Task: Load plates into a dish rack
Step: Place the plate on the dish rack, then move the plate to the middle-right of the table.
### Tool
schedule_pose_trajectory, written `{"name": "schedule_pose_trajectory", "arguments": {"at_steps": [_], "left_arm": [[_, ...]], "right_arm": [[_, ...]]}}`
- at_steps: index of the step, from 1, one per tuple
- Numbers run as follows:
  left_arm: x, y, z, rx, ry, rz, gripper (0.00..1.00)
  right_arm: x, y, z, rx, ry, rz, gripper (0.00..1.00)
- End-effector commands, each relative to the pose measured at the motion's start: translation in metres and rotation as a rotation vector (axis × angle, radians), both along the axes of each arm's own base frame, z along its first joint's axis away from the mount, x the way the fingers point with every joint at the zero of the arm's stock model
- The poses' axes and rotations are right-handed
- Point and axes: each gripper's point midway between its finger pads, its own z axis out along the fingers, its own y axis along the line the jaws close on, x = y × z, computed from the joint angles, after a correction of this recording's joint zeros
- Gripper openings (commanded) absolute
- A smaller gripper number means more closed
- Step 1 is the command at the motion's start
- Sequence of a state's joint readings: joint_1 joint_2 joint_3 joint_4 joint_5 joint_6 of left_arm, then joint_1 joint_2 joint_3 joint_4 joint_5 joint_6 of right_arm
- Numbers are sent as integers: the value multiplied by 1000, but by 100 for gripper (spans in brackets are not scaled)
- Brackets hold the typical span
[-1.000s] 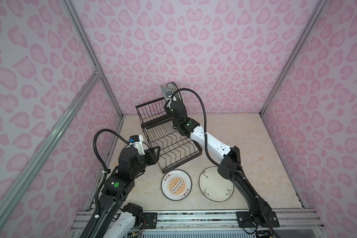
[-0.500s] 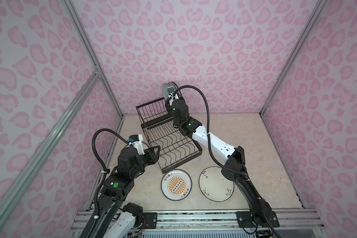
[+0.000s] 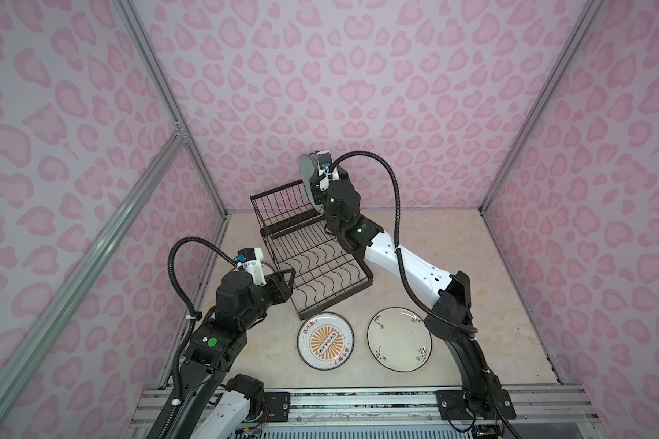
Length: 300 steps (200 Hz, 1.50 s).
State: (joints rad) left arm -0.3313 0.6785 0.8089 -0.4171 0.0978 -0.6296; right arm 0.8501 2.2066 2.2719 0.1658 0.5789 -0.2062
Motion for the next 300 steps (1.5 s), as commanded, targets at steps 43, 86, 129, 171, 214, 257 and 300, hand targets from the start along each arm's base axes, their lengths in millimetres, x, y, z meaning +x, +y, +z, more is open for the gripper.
{"name": "schedule_pose_trajectory", "arguments": {"at_steps": [43, 86, 129, 171, 214, 257, 300], "left_arm": [[3, 7, 20, 49, -60, 23, 51], [9, 8, 30, 71, -85, 31, 51], [16, 10, 34, 103, -95, 45, 51], [24, 10, 40, 120, -107, 50, 51], [35, -1, 31, 95, -78, 22, 51], [48, -17, 19, 64, -30, -35, 51], [60, -30, -1, 32, 23, -64, 51]], "right_arm": [[-22, -18, 19, 12, -17, 37, 63], [-37, -39, 10, 10, 48, 106, 66], [-53, -85, -4, 65, 96, 123, 69], [-66, -131, -24, 82, 138, 81, 72], [-77, -171, -43, 65, 197, 26, 73], [-81, -215, -81, 139, 323, 45, 73], [-89, -243, -121, 193, 422, 35, 73]]}}
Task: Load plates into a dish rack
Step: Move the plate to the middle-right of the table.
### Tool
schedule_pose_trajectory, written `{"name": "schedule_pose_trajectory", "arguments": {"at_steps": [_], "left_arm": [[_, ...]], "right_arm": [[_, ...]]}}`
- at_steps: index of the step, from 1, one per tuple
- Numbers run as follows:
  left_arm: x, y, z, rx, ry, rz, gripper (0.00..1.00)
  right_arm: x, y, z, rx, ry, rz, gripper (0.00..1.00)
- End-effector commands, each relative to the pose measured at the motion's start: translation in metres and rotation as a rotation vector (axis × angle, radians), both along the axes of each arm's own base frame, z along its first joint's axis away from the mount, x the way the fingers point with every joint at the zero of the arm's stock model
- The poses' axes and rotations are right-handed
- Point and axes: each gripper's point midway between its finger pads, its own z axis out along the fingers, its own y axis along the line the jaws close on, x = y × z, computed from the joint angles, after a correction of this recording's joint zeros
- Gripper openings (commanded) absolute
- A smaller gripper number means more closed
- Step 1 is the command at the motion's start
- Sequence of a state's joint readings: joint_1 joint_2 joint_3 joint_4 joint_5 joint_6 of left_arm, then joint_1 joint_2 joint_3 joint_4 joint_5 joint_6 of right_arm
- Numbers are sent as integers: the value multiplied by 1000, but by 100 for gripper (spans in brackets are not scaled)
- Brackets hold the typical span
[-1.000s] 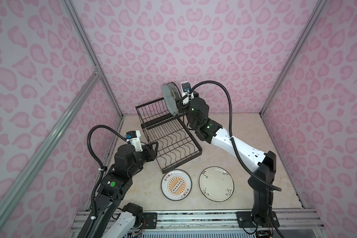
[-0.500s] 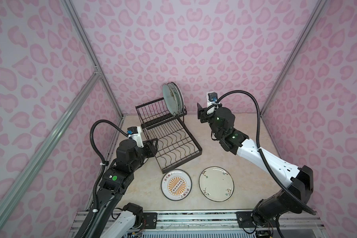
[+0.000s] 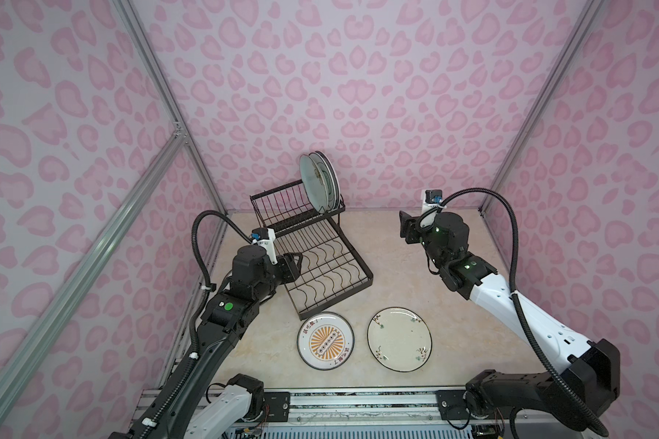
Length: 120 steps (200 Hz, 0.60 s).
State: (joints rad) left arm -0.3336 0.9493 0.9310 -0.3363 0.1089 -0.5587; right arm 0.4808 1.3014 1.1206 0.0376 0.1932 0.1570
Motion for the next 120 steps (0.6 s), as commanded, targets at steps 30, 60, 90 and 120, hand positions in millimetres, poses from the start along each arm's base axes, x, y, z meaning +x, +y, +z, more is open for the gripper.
{"name": "schedule_pose_trajectory", "arguments": {"at_steps": [30, 60, 90, 120], "left_arm": [[16, -19, -19, -52, 52, -35, 50], [18, -29, -42, -53, 121, -56, 50], [16, -37, -67, -59, 202, -77, 49], [10, -46, -84, -68, 259, -104, 49]], "right_arm": [[-7, -18, -34, 76, 110, 5, 73], [-5, -26, -49, 117, 166, 10, 71], [-1, -31, -59, 157, 182, 15, 71], [2, -29, -78, 187, 237, 32, 68]]}}
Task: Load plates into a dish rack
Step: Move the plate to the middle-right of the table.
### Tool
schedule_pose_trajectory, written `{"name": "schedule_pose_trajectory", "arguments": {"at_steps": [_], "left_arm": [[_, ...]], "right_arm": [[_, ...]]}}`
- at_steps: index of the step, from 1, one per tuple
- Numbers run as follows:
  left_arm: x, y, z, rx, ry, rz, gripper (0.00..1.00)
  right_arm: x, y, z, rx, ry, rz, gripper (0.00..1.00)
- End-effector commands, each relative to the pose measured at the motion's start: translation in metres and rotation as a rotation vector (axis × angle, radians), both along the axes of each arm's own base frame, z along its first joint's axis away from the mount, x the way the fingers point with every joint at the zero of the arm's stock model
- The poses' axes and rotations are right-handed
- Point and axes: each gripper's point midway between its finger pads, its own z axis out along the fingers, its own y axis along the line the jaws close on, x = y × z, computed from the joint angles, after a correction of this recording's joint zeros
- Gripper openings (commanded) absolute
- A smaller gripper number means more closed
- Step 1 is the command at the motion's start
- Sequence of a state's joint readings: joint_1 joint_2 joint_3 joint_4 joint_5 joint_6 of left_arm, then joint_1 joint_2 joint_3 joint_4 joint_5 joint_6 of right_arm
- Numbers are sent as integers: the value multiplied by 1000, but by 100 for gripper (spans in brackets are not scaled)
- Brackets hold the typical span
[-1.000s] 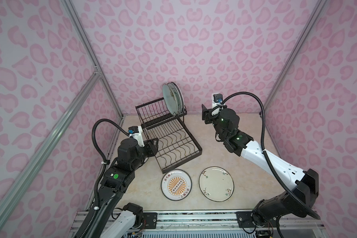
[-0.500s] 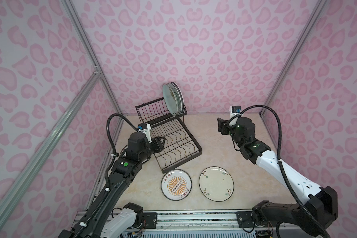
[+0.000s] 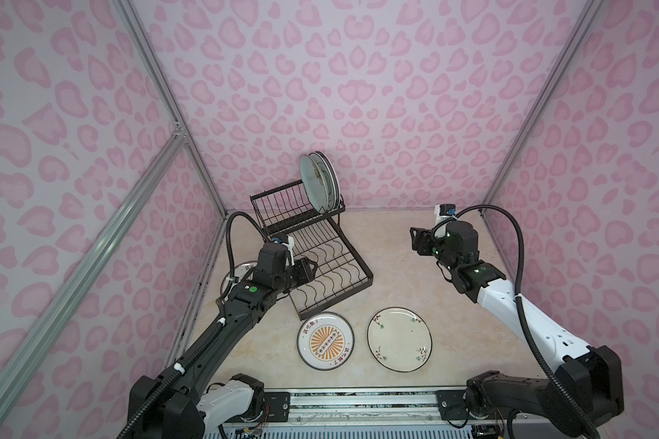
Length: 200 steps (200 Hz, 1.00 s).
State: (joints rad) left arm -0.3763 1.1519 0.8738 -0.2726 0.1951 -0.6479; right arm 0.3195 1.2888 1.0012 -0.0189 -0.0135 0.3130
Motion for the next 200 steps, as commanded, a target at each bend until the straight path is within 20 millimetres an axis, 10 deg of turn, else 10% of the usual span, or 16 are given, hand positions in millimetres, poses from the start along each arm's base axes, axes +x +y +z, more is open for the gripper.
{"name": "schedule_pose_trajectory", "arguments": {"at_steps": [1, 115, 200], "left_arm": [[-4, -10, -6, -31, 23, -31, 49], [-57, -62, -77, -17, 265, -269, 48], [-88, -109, -111, 47, 337, -354, 47]], "right_arm": [[1, 7, -12, 52, 34, 35, 68], [-26, 6, -116, 95, 307, 46, 64], [-22, 2, -130, 141, 372, 47, 61]]}}
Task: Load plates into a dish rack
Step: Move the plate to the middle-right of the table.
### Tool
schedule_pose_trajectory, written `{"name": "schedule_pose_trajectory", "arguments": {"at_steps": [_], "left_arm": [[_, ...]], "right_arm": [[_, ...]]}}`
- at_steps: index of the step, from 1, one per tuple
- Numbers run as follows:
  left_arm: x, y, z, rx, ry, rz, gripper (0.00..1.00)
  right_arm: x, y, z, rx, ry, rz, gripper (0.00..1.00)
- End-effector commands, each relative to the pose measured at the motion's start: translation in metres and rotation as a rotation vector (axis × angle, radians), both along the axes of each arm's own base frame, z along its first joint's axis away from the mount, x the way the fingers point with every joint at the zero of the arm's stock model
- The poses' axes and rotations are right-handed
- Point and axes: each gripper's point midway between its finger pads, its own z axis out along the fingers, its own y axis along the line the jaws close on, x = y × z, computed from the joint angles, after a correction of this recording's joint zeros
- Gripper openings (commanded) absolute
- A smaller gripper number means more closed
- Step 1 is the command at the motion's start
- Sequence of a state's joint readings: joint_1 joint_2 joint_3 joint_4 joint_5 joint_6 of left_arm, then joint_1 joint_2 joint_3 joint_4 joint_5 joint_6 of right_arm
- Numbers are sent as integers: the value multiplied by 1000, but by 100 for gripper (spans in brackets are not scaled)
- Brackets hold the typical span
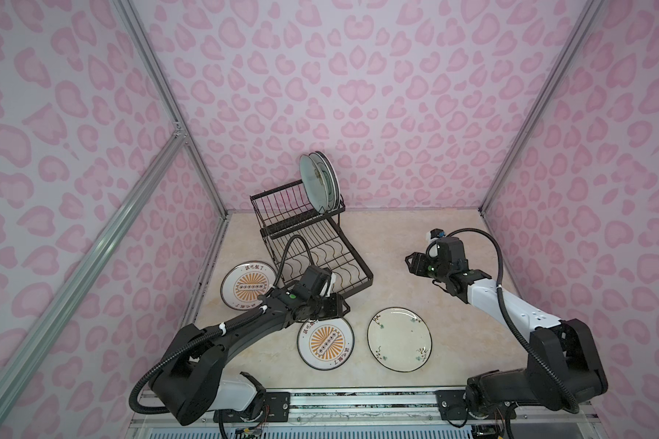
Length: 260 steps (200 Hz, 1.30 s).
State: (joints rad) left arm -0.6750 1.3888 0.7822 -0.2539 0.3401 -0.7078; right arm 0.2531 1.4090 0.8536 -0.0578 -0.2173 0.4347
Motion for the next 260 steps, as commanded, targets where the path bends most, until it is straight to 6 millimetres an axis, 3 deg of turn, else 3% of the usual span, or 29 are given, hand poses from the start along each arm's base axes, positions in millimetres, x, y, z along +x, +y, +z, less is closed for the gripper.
{"name": "schedule_pose_trajectory", "arguments": {"at_steps": [1, 79, 260], "left_arm": [[0, -12, -1, 6, -20, -1, 47], [-25, -63, -17, 23, 30, -159, 44], [-30, -84, -55, 99, 116, -198, 37]], "right_arm": [[-2, 1, -6, 28, 18, -4, 61], [-3, 1, -10, 61, 24, -2, 60], [-8, -3, -10, 76, 21, -9, 59]]}}
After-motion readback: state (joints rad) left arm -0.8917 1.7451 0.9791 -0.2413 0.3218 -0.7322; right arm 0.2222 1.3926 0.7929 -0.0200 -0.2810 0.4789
